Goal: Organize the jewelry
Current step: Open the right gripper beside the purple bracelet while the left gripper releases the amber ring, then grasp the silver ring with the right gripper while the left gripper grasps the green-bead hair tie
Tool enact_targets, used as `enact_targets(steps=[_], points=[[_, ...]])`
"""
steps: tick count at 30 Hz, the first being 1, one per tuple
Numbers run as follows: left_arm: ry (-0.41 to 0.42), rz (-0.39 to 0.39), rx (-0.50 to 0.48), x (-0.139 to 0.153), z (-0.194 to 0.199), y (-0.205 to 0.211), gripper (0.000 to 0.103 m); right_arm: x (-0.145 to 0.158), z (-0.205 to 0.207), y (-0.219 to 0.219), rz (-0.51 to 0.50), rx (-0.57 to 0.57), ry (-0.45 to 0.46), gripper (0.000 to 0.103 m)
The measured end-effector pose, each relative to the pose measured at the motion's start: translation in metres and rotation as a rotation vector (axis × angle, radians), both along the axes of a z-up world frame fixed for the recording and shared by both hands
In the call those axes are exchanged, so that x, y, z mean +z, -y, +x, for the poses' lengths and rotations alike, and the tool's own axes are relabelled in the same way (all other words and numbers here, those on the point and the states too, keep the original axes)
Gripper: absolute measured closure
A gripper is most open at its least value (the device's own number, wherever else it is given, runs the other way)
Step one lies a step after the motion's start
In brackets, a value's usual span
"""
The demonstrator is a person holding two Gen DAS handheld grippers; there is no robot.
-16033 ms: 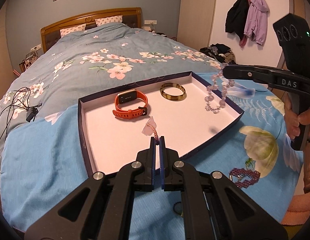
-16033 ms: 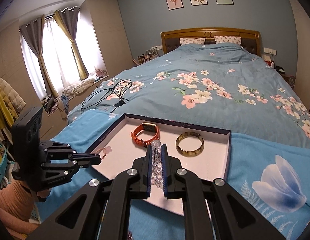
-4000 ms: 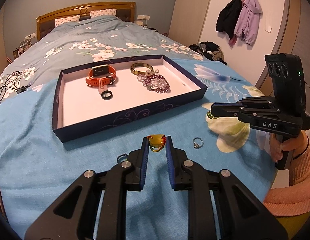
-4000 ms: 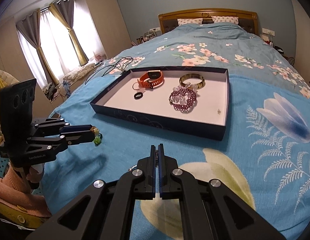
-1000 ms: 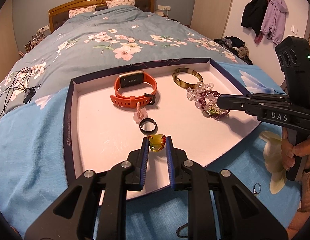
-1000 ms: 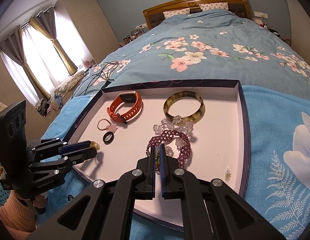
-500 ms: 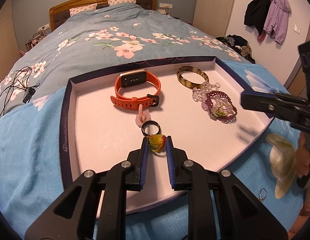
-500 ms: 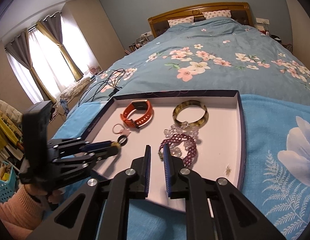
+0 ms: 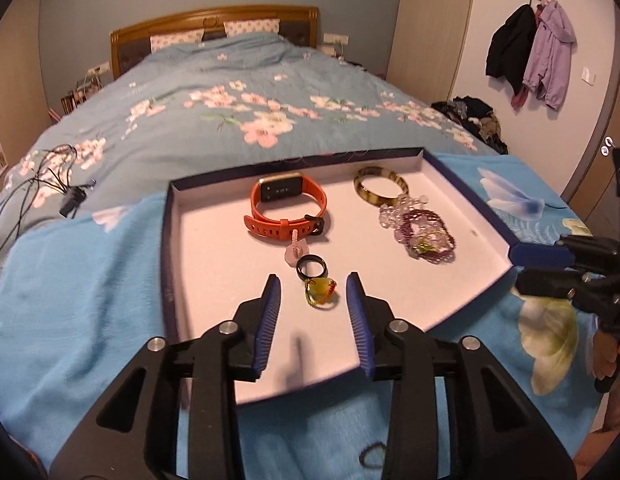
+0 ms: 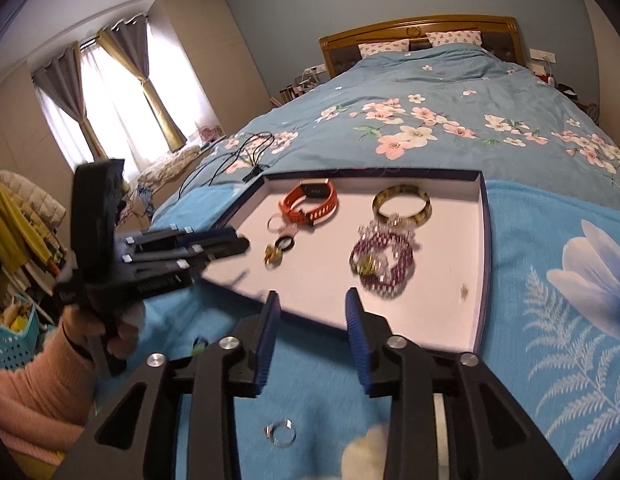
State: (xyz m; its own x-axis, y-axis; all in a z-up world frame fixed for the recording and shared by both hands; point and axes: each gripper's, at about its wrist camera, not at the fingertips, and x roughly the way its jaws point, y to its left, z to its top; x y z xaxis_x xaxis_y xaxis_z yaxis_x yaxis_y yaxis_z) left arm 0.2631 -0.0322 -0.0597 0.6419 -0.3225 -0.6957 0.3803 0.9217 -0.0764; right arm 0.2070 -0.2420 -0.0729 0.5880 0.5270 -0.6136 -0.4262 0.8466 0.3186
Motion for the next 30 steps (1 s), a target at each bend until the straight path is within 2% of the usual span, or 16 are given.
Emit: enact_targets(steps=[6,15,22,30], points=[[0.037,0.008,-0.028,0.008,-0.044,-0.014,0.065,-0.015,-0.023,-0.001,-0.070,0.021,-0.030,0.058],[0.026,0.043,-0.076,-0.009,-0.097,-0.020,0.062,-0.033,-0.044,-0.005,-0.133,0.033,-0.065,0.056],[0.000,0.045,-0.113,-0.017,-0.111,-0.013,0.061,-0.038,-0.054,-0.015,-0.170,0.050,-0.068,0.056],[-0.038,0.056,-0.114,-0.023,-0.108,-0.005,0.059,-0.041,-0.059,-0.033,-0.238,0.056,-0.050,0.056]])
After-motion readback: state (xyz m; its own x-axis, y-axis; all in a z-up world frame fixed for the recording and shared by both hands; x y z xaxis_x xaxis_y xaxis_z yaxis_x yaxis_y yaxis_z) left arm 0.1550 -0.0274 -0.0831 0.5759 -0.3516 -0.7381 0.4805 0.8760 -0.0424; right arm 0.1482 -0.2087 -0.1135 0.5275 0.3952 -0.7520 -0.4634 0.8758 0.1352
